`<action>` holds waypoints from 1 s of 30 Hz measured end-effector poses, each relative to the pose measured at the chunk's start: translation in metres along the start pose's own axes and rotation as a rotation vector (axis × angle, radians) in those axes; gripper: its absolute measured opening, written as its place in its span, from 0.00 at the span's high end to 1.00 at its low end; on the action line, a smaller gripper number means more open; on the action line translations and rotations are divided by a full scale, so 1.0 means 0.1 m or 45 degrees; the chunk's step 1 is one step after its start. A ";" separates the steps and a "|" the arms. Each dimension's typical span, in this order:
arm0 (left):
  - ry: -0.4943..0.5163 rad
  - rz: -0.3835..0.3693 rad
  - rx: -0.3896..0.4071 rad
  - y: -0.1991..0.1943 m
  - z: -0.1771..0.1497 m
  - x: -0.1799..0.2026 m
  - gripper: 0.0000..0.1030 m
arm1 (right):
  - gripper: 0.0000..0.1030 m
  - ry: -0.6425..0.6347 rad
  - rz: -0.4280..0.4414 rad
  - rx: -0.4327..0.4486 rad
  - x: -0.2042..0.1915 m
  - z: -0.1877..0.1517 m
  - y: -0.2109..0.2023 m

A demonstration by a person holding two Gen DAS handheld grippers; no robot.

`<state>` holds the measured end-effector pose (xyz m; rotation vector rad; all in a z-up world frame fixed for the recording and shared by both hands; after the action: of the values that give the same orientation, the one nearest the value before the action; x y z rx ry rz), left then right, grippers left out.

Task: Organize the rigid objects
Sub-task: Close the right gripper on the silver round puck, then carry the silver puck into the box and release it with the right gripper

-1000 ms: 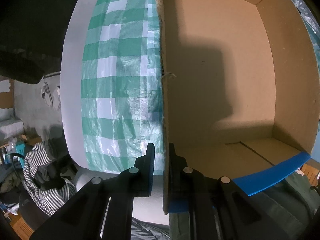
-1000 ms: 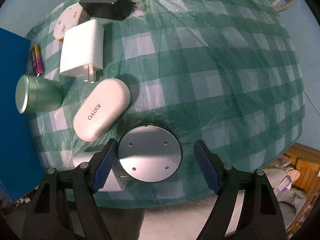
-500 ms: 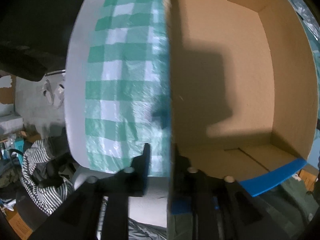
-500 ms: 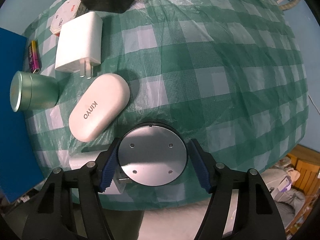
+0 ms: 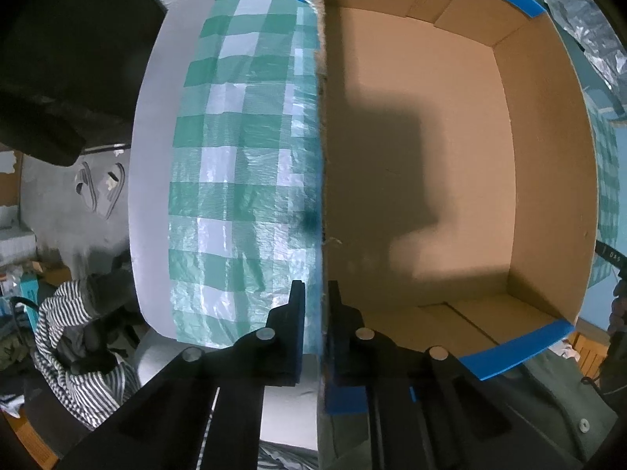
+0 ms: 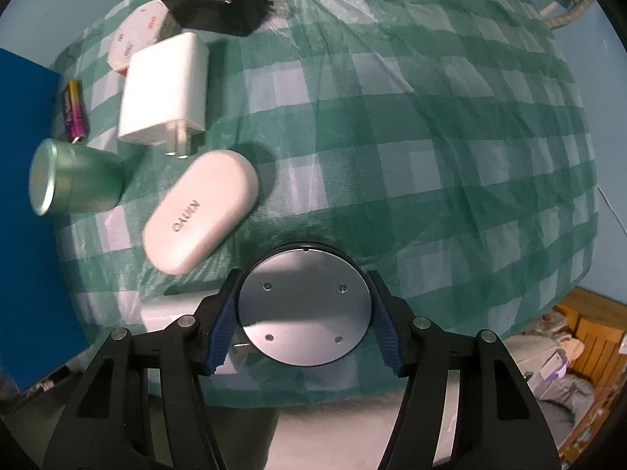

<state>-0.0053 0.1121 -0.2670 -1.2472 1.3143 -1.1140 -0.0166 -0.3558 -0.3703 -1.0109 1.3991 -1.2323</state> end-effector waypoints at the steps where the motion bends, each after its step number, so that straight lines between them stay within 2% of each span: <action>1: 0.004 0.000 0.001 0.00 -0.01 0.00 0.91 | 0.40 -0.007 0.002 0.006 -0.02 0.01 -0.03; 14: 0.017 0.006 0.002 -0.02 -0.02 0.07 0.92 | 0.40 -0.131 0.032 0.060 -0.53 0.31 -0.56; 21: 0.023 0.014 0.006 -0.02 -0.03 0.08 0.92 | 0.40 -0.256 0.050 0.100 -0.98 0.58 -0.90; 28: 0.037 0.019 0.014 -0.01 -0.07 0.10 0.92 | 0.40 -0.400 0.076 0.123 -1.33 0.55 -1.13; 30: 0.039 0.021 0.016 -0.01 -0.07 0.10 0.92 | 0.40 -0.446 0.078 0.132 -1.48 0.64 -1.18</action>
<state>-0.0119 0.1020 -0.2655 -1.2121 1.3367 -1.1321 0.0702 -0.2393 -0.2327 -1.0459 1.0754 -1.0145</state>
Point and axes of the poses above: each gripper's, at about its wrist camera, not at the fingertips, and y roughly the way its jaws point, x to its right, z to its top, the point moved 7 cm from there along y, roughly the way its jaws point, and after that the axes turned 4 degrees about z, right-handed, at the moved point
